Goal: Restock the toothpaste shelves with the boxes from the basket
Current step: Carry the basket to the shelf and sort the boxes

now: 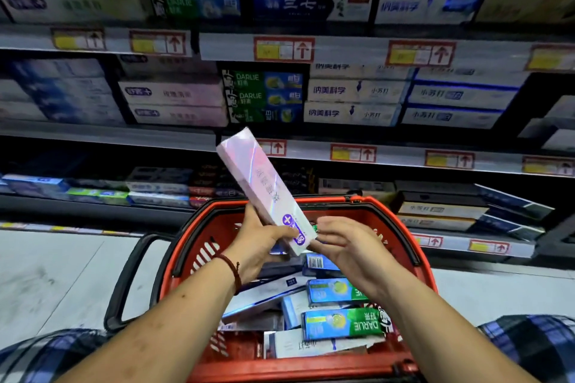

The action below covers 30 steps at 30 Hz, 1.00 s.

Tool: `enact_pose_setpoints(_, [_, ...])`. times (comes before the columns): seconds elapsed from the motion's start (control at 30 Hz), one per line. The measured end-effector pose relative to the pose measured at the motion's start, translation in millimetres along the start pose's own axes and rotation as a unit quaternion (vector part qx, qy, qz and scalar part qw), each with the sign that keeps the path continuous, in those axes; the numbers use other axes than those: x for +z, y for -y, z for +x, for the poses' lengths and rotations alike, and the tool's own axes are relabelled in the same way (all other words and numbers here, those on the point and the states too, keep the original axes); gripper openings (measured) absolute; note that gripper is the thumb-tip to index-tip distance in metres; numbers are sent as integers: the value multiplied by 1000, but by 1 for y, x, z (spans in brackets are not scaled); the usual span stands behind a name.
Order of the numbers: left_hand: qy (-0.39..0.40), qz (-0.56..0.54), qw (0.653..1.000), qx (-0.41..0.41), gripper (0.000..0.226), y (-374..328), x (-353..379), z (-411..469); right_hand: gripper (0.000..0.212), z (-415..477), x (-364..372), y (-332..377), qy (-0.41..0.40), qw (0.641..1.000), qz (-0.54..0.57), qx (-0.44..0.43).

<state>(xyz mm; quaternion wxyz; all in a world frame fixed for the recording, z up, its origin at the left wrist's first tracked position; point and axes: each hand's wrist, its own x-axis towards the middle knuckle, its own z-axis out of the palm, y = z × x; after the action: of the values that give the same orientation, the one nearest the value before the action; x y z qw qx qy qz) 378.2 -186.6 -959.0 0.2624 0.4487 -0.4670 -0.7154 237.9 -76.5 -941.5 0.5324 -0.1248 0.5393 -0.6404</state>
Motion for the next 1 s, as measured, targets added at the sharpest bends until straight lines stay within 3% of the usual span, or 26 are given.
enact_pose_setpoints(0.17, [21, -26, 999, -4, 64, -10, 1, 2, 29, -5, 8, 3, 43, 998, -32, 19])
enact_pose_setpoints(0.33, [50, 77, 995, 38, 61, -19, -4, 7, 30, 6, 11, 3, -36, 990, -136, -17])
enact_pose_setpoints(0.47, [106, 87, 990, 22, 57, -32, -7, 2, 54, 14, 6, 13, -40, 995, -48, -71])
enact_pose_setpoints(0.63, [144, 96, 984, 32, 57, -46, -18, 3, 38, 12, -4, 36, -52, 989, 55, -128])
enact_pose_setpoints(0.7, [137, 70, 987, 38, 56, -50, -20, 5, 48, 12, -10, 39, -67, 985, 102, -123])
enact_pose_setpoints(0.83, [102, -27, 993, 59, 65, -56, -20, 10, 97, 12, -12, 41, -90, 969, 190, -131])
enact_pose_setpoints(0.9, [69, -79, 992, 77, 70, -58, -19, 13, 93, 11, -13, 45, -113, 962, 192, -160])
enact_pose_setpoints(1.0, [13, -127, 985, 113, 66, -63, -18, 16, 57, 6, -15, 52, -128, 961, 160, -185])
